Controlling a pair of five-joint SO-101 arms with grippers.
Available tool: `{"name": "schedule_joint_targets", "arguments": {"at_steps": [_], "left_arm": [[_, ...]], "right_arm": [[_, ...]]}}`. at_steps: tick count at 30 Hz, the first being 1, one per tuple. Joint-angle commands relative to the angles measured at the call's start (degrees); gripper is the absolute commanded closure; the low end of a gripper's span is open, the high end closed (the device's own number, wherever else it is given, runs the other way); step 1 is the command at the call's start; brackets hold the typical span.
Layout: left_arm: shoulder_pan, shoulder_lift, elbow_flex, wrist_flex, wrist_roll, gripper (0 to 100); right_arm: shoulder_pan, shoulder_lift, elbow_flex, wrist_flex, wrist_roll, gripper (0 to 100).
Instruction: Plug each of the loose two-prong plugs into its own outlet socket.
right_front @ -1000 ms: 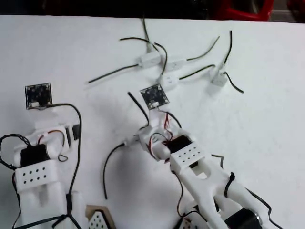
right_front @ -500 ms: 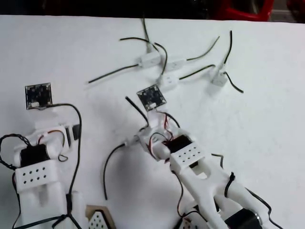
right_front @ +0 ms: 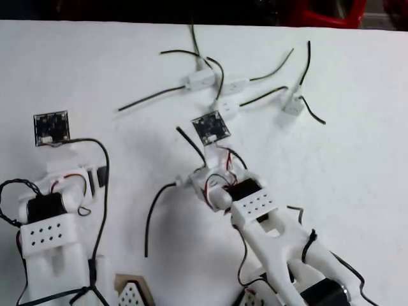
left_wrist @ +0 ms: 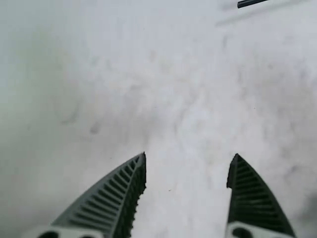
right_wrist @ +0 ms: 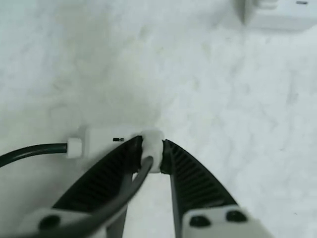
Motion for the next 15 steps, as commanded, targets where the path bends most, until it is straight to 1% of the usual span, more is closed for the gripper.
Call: {"name": "schedule_joint_targets", "arguments": {"at_steps": [1,3,6,15], "left_arm": [[-0.40,-0.84,-0.53,-1.23,0.09,73],[-0.40,-0.84,-0.53,-1.23,0.09,73],[-0.40,-0.84,-0.53,-1.23,0.09,73],[-0.40,-0.84,-0.53,-1.23,0.09,73]], "right_arm": [[-3.82,0.31,0.26,0.92,0.35,98.2],[-5.67,0.31,0.18,0.92,-0.44,98.2],[-7.78,0.31,0.00,0.92,-4.04,98.2],[-9.01,0.40,0.44,2.95,-4.57,98.2]]}}
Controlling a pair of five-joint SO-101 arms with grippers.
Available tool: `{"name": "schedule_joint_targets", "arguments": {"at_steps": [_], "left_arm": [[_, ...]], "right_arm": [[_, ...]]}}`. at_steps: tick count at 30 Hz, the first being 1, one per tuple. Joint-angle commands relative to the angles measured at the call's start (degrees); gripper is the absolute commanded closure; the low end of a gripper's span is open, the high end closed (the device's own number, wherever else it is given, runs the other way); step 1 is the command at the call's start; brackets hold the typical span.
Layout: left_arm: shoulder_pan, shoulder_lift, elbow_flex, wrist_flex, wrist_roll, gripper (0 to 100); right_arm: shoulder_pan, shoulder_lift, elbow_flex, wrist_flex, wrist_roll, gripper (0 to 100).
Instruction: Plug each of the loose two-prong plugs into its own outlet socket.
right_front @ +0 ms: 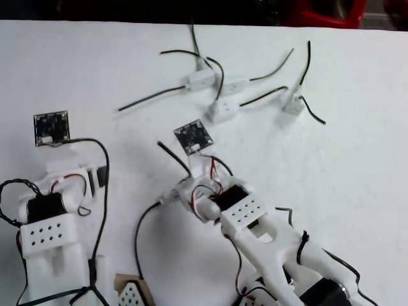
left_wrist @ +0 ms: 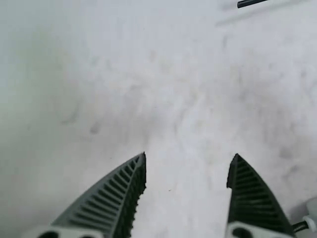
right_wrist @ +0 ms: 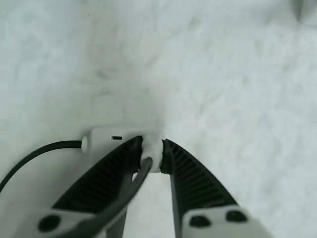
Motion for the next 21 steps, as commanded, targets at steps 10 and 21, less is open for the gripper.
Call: {"name": "schedule_joint_targets", "arguments": {"at_steps": [10,21], "left_arm": [[-0.40,-0.84,-0.62,-1.23,0.09,73],[-0.40,-0.84,-0.62,-1.23,0.09,73]], "right_arm": [[-2.86,0.48,2.11,1.10,-0.35,98.2],[-3.74,9.01,-1.76,-0.22,2.20,98.2]]}}
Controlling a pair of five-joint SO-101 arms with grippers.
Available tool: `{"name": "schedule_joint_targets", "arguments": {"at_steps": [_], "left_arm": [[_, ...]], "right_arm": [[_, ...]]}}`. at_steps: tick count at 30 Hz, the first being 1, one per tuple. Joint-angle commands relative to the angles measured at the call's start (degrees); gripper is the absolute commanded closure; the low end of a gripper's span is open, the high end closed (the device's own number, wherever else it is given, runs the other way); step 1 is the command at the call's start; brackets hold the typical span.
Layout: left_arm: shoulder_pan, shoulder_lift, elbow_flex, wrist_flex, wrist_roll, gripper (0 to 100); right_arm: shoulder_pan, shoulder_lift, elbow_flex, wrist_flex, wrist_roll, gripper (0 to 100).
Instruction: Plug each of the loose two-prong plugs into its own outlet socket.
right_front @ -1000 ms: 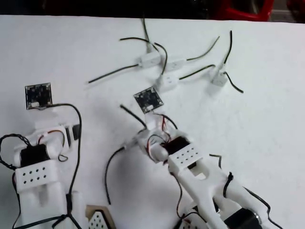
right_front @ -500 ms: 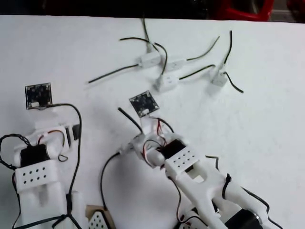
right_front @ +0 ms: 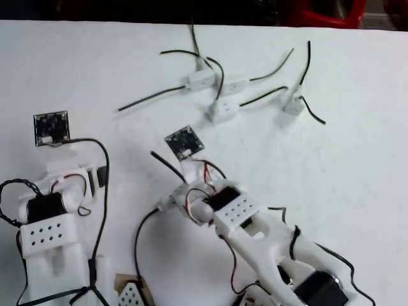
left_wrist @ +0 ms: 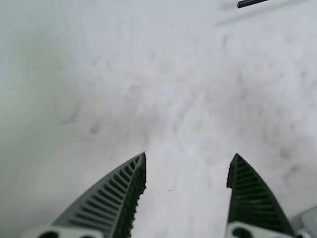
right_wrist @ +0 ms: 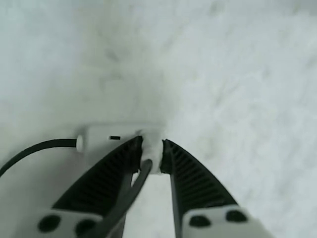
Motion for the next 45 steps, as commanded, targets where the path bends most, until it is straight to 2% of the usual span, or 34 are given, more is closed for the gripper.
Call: {"name": "schedule_joint_targets", "arguments": {"at_steps": [1,6,12,20,24,29,34,36,41,45], "left_arm": [[-0.40,-0.84,-0.62,-1.23,0.09,73],[-0.40,-0.84,-0.62,-1.23,0.09,73],[-0.40,-0.84,-0.62,-1.23,0.09,73],[-0.40,-0.84,-0.53,-1.23,0.09,73],[-0.40,-0.84,-0.53,-1.23,0.09,73],[-0.40,-0.84,-0.35,-1.32,0.09,73],[-0.40,-0.84,-0.26,-1.32,0.09,73],[-0.40,-0.84,-0.18,-1.32,0.09,73],[-0.40,-0.84,-0.18,-1.32,0.09,73],[-0.40,-0.84,0.18,-1.41,0.09,73]], "right_arm": [[-1.54,2.77,-1.67,-0.04,0.88,98.2],[-1.98,3.82,-1.93,0.84,3.69,98.2],[-0.92,3.47,-2.90,1.01,3.69,98.2],[10.33,4.00,-15.38,0.75,3.87,98.2],[15.78,4.09,-21.45,0.31,6.86,98.2],[22.11,6.81,-26.11,-6.02,8.26,98.2],[26.42,17.80,-32.35,-12.70,10.37,97.7],[27.38,21.67,-35.52,-12.79,10.29,95.4],[27.03,22.81,-38.59,-6.64,10.29,80.3],[26.95,15.25,-38.33,0.92,10.29,79.3]]}}
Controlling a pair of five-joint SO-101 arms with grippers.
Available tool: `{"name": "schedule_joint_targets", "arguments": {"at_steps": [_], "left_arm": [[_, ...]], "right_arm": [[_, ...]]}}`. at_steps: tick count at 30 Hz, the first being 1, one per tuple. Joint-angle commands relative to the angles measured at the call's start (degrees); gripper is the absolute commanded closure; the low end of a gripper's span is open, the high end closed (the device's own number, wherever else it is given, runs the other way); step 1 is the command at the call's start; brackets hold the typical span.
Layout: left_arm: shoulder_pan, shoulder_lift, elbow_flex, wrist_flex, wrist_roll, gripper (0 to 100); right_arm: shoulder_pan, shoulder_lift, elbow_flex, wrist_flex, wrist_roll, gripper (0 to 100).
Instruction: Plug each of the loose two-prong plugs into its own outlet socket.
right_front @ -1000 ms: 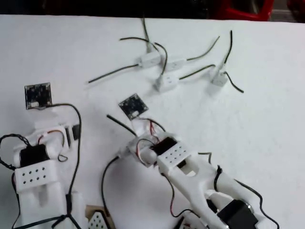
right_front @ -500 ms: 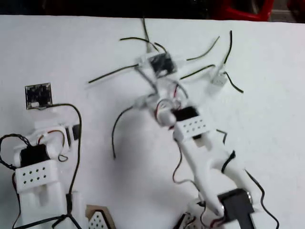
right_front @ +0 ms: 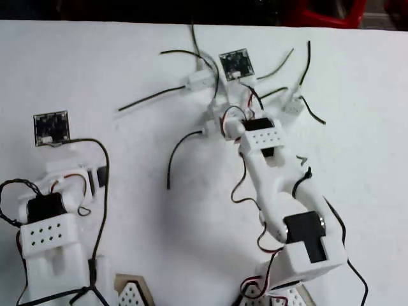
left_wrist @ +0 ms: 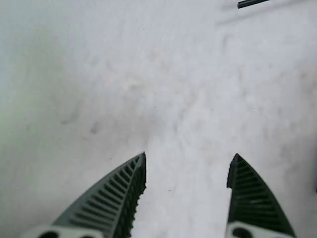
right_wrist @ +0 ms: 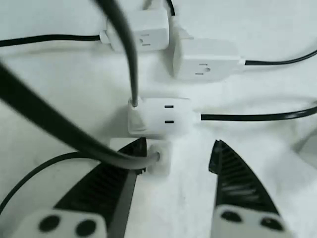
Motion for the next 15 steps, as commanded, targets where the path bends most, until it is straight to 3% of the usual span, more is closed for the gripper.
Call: {"name": "schedule_joint_targets", "arguments": {"at_steps": [1,7,10,15], "left_arm": [[-0.40,-0.84,0.44,-2.02,0.09,73],[-0.31,-0.75,2.55,-5.54,0.09,73],[-0.22,-0.84,2.20,-5.71,0.09,74],[0.57,-0.84,-3.25,-3.78,-0.62,95]], "right_arm": [[0.48,-9.27,-2.73,6.73,0.44,80.3],[0.84,-23.16,-2.64,24.92,0.79,97.8],[0.75,-29.58,-0.70,32.40,0.44,95.9],[0.66,-42.33,9.49,34.86,0.44,98.1]]}}
